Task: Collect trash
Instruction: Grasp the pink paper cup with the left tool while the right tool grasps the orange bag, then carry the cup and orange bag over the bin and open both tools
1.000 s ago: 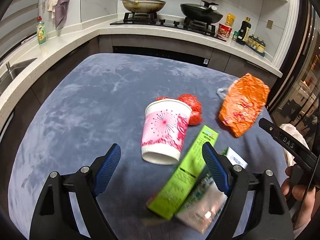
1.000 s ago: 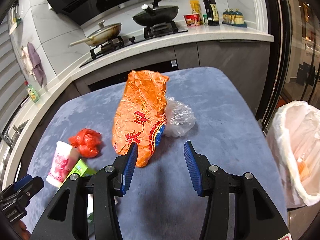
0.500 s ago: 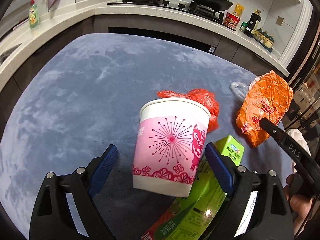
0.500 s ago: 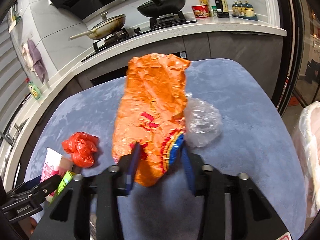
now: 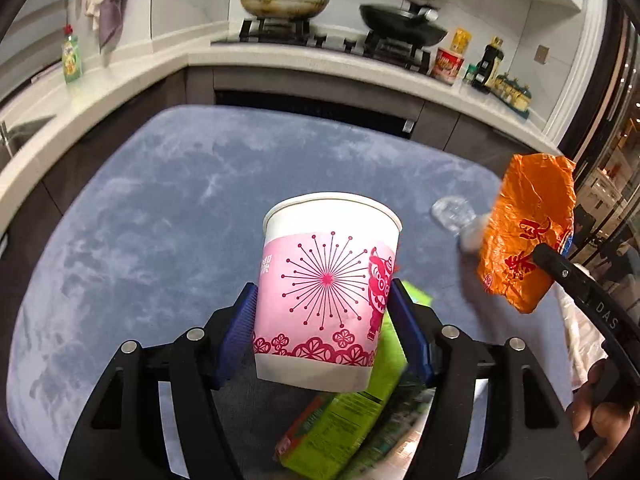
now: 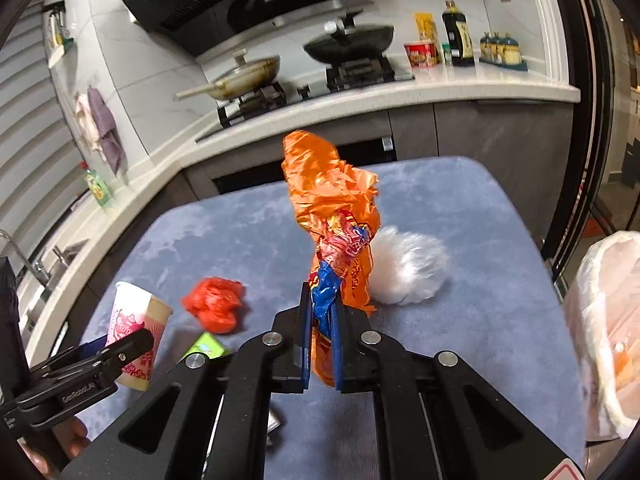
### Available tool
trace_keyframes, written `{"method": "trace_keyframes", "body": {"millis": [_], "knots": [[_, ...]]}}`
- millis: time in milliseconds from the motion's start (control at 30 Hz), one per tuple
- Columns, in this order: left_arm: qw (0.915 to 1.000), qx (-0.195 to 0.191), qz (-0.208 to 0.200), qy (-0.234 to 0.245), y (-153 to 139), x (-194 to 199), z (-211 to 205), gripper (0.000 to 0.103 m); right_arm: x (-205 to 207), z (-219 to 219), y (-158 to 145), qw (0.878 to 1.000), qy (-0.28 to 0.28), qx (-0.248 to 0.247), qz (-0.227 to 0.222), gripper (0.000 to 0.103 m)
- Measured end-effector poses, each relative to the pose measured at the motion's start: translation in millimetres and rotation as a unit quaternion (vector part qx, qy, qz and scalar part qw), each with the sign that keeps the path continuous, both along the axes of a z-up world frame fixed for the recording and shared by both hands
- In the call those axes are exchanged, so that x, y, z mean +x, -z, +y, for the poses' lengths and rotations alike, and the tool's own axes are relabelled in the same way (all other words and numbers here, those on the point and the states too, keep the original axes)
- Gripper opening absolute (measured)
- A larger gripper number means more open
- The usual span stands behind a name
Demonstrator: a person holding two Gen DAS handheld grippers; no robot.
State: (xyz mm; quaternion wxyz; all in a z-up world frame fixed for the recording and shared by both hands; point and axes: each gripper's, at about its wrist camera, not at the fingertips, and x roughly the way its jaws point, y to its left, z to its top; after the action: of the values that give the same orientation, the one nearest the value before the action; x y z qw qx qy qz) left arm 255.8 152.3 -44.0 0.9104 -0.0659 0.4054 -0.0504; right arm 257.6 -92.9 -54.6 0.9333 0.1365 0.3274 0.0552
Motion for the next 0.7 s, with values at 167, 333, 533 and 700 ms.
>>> {"method": "trace_keyframes", "body": {"millis": [167,333,533,700], "knots": [[0.9992,-0.006,-0.036,0.013,-37,-20,-13,0.062,-26,-10,-32,0.999,0.006,-0.002,-0.033,0.008],[0.9971,-0.010,-0.068,0.033,-70,-40,-38,0.062,-55,-27,-65,0.997,0.021,-0.005,-0.068,0.008],[0.9935,-0.013,-0.094,0.063,-96,-65,-71,0.062,-91,-60,-93,0.994,0.052,-0.009,-0.095,0.008],[0.9901,-0.014,-0.107,0.089,-109,-85,-101,0.062,-120,-92,-106,0.991,0.080,-0.012,-0.108,0.008]]}}
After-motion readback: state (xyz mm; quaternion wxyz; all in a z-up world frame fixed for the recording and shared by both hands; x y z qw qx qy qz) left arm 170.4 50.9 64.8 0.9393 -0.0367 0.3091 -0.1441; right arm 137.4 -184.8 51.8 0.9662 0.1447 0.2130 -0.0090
